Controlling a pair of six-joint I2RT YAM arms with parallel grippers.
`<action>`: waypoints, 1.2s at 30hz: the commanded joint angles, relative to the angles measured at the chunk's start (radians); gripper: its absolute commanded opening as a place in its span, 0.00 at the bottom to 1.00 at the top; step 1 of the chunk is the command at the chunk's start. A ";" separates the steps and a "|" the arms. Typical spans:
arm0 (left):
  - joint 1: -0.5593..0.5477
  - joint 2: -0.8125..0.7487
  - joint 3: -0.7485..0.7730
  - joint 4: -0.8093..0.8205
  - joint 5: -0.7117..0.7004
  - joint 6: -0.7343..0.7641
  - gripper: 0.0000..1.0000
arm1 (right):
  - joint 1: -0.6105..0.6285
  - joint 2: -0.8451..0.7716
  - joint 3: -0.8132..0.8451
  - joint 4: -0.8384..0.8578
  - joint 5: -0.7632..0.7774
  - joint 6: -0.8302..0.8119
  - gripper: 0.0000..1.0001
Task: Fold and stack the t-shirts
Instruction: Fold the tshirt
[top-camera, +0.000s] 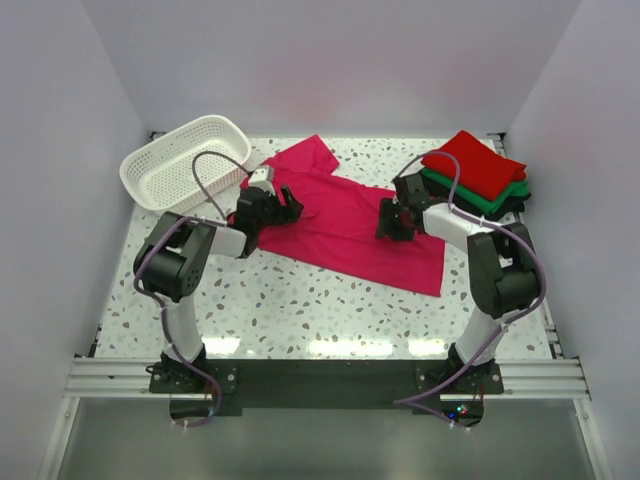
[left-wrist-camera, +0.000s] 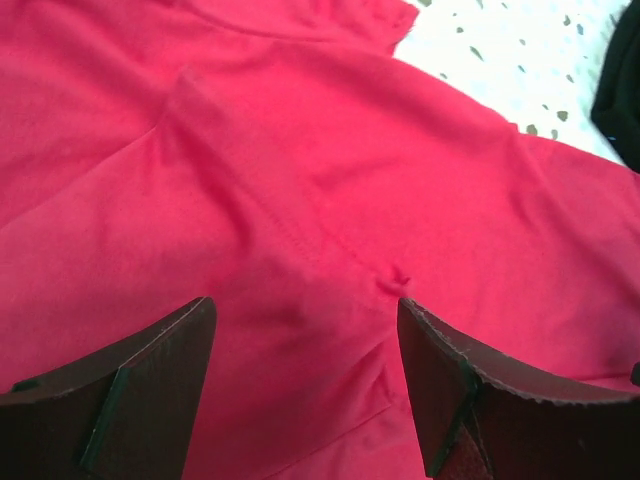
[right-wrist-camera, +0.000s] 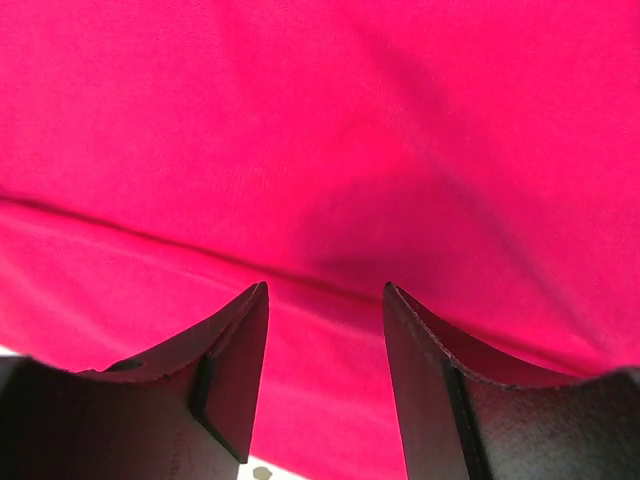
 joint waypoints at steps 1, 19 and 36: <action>0.019 0.014 -0.043 0.129 -0.006 -0.047 0.78 | 0.006 0.018 0.036 0.050 0.023 -0.006 0.53; 0.045 -0.128 -0.445 0.332 -0.059 -0.180 0.79 | 0.078 -0.041 -0.173 0.018 0.079 0.081 0.51; -0.011 -0.481 -0.913 0.475 -0.157 -0.254 0.79 | 0.272 -0.350 -0.478 0.040 0.184 0.244 0.51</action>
